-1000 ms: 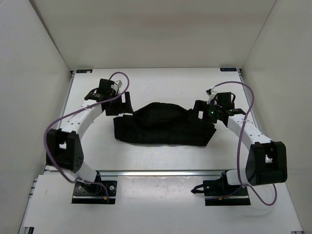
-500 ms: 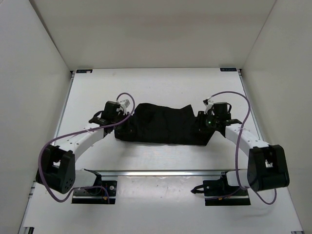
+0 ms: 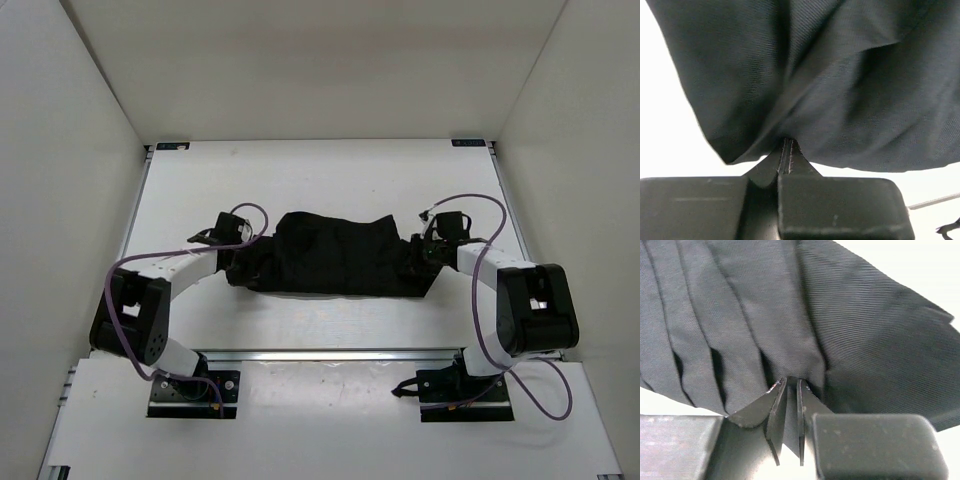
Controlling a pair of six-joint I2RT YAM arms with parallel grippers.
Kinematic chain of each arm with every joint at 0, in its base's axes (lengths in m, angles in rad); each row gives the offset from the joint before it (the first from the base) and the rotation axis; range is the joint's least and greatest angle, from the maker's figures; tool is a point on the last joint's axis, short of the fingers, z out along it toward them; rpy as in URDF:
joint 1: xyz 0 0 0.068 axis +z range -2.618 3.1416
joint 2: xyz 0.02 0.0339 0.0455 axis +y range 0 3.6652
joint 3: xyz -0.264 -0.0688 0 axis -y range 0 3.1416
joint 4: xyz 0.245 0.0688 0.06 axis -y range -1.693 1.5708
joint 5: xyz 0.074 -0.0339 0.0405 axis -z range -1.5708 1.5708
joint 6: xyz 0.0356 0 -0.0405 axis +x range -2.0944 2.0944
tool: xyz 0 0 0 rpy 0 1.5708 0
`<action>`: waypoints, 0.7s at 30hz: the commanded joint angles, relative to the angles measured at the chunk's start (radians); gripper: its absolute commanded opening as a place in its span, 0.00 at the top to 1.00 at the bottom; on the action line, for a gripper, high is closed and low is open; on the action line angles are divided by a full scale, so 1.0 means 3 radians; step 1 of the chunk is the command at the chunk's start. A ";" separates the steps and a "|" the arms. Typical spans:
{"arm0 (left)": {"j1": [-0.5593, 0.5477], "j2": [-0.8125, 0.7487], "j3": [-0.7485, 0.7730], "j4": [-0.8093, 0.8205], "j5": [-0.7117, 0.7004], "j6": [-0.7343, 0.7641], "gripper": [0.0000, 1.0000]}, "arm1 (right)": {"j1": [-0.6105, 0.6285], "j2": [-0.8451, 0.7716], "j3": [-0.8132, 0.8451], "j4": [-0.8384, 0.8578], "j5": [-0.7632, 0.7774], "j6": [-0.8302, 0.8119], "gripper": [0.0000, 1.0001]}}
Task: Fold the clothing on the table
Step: Fold the skirt
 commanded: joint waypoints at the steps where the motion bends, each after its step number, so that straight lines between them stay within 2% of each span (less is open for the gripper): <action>1: 0.0116 -0.0059 0.0293 -0.0283 -0.0164 0.0119 1.00 | -0.0136 -0.0049 0.0124 -0.0069 0.0097 -0.0107 0.88; 4: 0.0117 -0.0247 0.0640 -0.0519 -0.0205 0.0257 1.00 | -0.0127 -0.0105 0.0308 -0.0252 0.0061 -0.0164 0.88; 8: 0.0005 -0.0442 0.0963 -0.0224 0.0330 0.0141 1.00 | -0.0004 -0.0183 0.0477 -0.0171 -0.0154 -0.0057 0.85; 10: -0.0082 -0.0473 0.0796 0.0438 0.0637 -0.0201 1.00 | 0.0078 -0.0106 0.0513 -0.0090 -0.0149 -0.0016 0.99; 11: -0.0133 -0.0478 0.0567 0.0680 0.0770 -0.0289 1.00 | 0.0098 -0.0060 0.0523 -0.0069 -0.0240 0.0010 1.00; 13: -0.0307 -0.0463 0.0133 0.1670 0.0783 -0.0671 1.00 | 0.0134 0.0098 0.0493 0.0104 -0.0449 0.0081 1.00; 14: -0.0409 -0.0422 -0.0103 0.1862 0.0660 -0.0770 1.00 | 0.0134 0.0124 0.0477 0.0141 -0.0612 0.0117 0.99; 16: -0.0390 -0.0112 -0.0323 0.2449 0.0812 -0.1147 1.00 | 0.0155 0.0287 0.0492 0.0167 -0.0660 0.0107 1.00; 19: -0.0221 0.0303 -0.0468 0.2733 0.1206 -0.1353 1.00 | 0.0221 0.0380 0.0533 0.0120 -0.0640 0.0036 1.00; 21: -0.0236 0.0360 -0.0483 0.2636 0.1028 -0.1282 1.00 | 0.0201 0.0416 0.0528 0.0131 -0.0655 0.0036 1.00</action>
